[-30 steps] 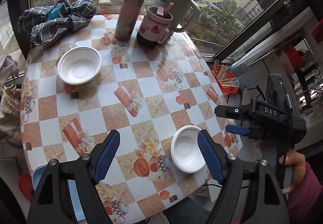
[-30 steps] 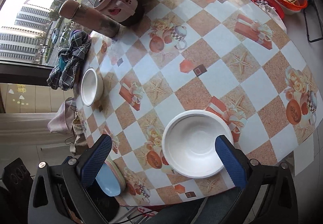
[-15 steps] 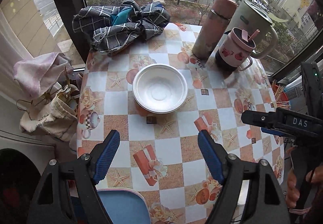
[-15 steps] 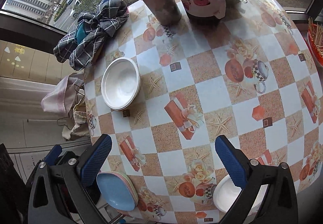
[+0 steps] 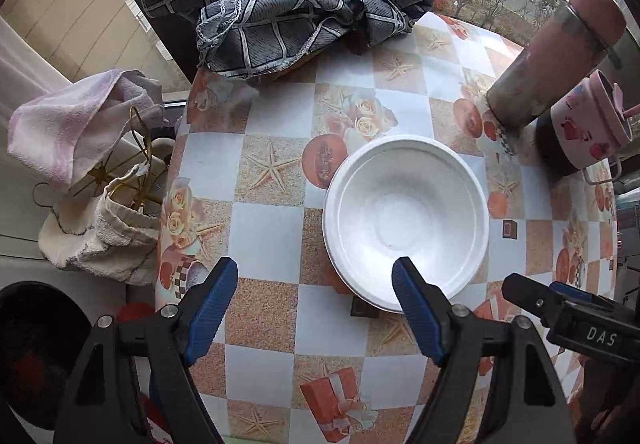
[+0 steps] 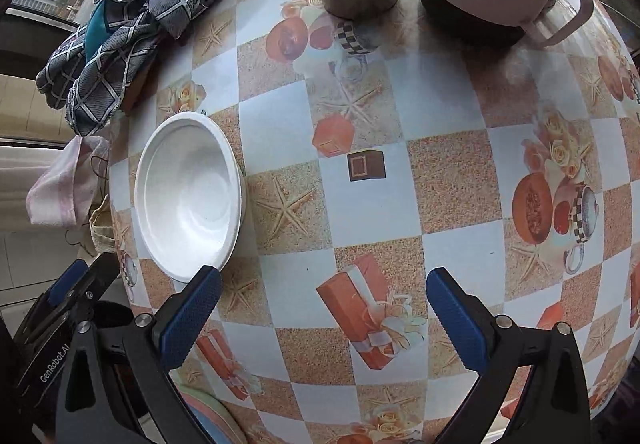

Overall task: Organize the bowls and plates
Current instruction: 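Move both tools to the white bowl beside the checked cloth, then close both grippers on that bowl's rim and lift it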

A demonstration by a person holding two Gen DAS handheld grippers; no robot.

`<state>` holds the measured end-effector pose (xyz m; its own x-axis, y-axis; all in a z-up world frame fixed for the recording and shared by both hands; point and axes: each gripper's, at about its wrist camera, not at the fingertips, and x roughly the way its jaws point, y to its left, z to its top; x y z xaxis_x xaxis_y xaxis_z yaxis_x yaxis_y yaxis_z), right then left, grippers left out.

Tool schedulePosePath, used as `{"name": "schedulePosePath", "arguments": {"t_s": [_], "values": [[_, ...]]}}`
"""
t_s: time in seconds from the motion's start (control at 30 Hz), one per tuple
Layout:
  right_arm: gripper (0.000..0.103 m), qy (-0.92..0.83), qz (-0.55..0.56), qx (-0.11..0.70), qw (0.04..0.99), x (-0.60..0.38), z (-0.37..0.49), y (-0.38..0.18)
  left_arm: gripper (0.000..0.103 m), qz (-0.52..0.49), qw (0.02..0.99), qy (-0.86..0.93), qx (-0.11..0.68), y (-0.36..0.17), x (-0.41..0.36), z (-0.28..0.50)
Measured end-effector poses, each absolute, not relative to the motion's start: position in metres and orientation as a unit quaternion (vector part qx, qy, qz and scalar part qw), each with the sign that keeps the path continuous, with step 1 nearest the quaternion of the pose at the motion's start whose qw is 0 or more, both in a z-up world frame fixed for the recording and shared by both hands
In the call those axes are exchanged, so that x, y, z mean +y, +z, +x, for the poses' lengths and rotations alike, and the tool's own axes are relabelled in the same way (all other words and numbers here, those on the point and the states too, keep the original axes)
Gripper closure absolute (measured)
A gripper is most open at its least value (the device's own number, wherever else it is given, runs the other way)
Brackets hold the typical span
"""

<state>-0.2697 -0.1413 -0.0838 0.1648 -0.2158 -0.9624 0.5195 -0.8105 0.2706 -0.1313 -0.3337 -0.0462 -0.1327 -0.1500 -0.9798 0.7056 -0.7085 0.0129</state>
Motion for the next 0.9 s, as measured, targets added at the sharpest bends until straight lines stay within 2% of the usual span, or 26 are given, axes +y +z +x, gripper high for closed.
{"name": "schedulePosePath", "arguments": {"t_s": [0.33, 0.4, 0.43, 0.47, 0.5, 0.53, 0.57, 0.6, 0.63, 0.67, 0.77, 0.8, 0.9], "values": [[0.000, -0.648, 0.684, 0.161, 0.292, -0.180, -0.268, -0.111, 0.021, 0.614, 0.310, -0.698, 0.200, -0.091, -0.357, -0.174], [0.000, -0.652, 0.673, 0.172, 0.303, -0.187, -0.265, -0.110, 0.023, 0.620, 0.305, -0.696, 0.197, -0.097, -0.358, -0.181], [0.006, -0.652, 0.670, 0.173, 0.310, -0.190, -0.264, -0.110, 0.026, 0.624, 0.301, -0.694, 0.195, -0.100, -0.357, -0.184], [0.018, -0.649, 0.670, 0.172, 0.315, -0.192, -0.263, -0.110, 0.032, 0.630, 0.297, -0.692, 0.192, -0.102, -0.356, -0.187], [0.024, -0.645, 0.674, 0.173, 0.317, -0.196, -0.262, -0.111, 0.041, 0.638, 0.292, -0.687, 0.190, -0.106, -0.354, -0.190], [0.032, -0.640, 0.679, 0.170, 0.317, -0.197, -0.261, -0.113, 0.046, 0.645, 0.288, -0.682, 0.191, -0.110, -0.354, -0.192], [0.043, -0.635, 0.684, 0.163, 0.319, -0.197, -0.262, -0.116, 0.056, 0.653, 0.280, -0.676, 0.195, -0.114, -0.353, -0.193], [0.043, -0.631, 0.688, 0.150, 0.324, -0.198, -0.263, -0.117, 0.059, 0.654, 0.272, -0.675, 0.205, -0.117, -0.353, -0.195], [0.049, -0.633, 0.687, 0.152, 0.323, -0.199, -0.262, -0.116, 0.062, 0.650, 0.266, -0.679, 0.213, -0.117, -0.353, -0.195], [0.060, -0.629, 0.688, 0.148, 0.330, -0.201, -0.261, -0.116, 0.063, 0.652, 0.265, -0.677, 0.215, -0.118, -0.352, -0.196], [0.081, -0.604, 0.704, 0.137, 0.346, -0.207, -0.256, -0.120, 0.065, 0.658, 0.252, -0.675, 0.218, -0.118, -0.345, -0.197], [0.084, -0.599, 0.707, 0.137, 0.350, -0.206, -0.253, -0.121, 0.067, 0.659, 0.248, -0.677, 0.216, -0.118, -0.340, -0.196], [0.084, -0.596, 0.706, 0.144, 0.353, -0.196, -0.247, -0.122, 0.067, 0.659, 0.242, -0.682, 0.205, -0.118, -0.323, -0.193]]}}
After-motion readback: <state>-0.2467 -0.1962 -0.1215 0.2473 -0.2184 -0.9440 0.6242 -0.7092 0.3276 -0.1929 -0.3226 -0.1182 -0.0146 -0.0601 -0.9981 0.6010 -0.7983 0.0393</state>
